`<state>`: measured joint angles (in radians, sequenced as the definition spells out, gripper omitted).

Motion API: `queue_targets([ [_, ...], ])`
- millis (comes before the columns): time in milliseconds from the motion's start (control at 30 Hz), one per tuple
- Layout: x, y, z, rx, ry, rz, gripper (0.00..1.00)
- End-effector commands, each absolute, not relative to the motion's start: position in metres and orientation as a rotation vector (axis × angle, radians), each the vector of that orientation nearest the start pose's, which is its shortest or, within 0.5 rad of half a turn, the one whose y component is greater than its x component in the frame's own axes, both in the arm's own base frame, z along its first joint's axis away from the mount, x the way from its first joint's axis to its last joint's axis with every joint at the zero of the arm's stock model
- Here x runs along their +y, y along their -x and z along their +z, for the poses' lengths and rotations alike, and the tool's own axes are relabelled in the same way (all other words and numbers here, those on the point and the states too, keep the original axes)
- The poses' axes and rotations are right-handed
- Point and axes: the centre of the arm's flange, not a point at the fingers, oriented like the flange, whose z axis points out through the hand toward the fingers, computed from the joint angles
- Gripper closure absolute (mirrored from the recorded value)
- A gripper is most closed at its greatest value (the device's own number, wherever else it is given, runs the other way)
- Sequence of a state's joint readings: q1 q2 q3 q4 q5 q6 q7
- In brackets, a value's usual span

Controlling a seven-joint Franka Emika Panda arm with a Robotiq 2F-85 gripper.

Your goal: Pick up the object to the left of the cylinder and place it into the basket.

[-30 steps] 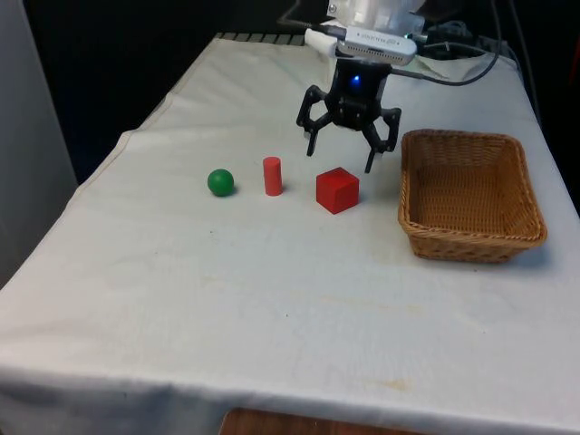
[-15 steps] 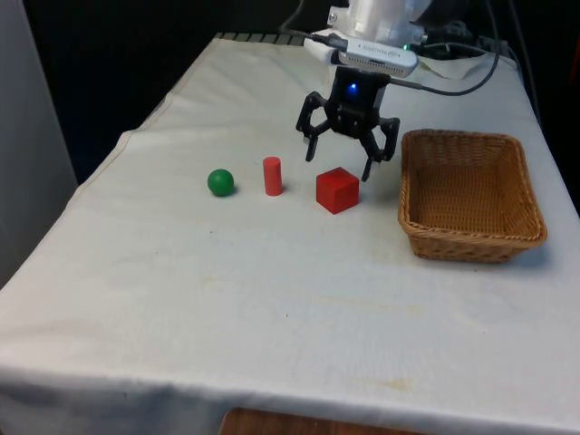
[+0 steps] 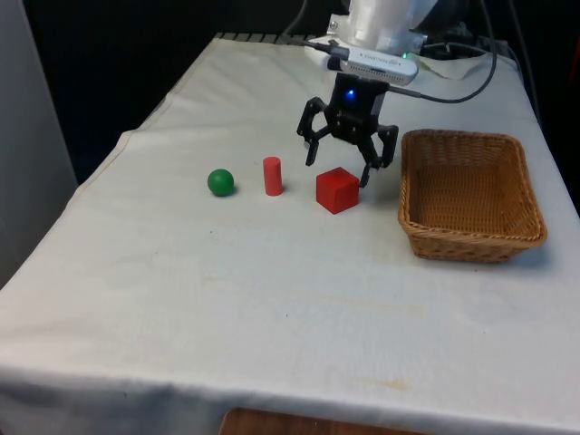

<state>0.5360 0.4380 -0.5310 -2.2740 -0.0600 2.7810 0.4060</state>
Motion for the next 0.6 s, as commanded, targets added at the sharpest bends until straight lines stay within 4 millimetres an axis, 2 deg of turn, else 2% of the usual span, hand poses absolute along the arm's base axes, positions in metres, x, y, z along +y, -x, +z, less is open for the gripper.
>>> queue_targets([
  [0,0.000,-0.548,0.199,0.502,3.289,-0.297,0.00],
  [567,-0.002,-0.546,0.179,0.650,3.270,-0.337,0.00],
])
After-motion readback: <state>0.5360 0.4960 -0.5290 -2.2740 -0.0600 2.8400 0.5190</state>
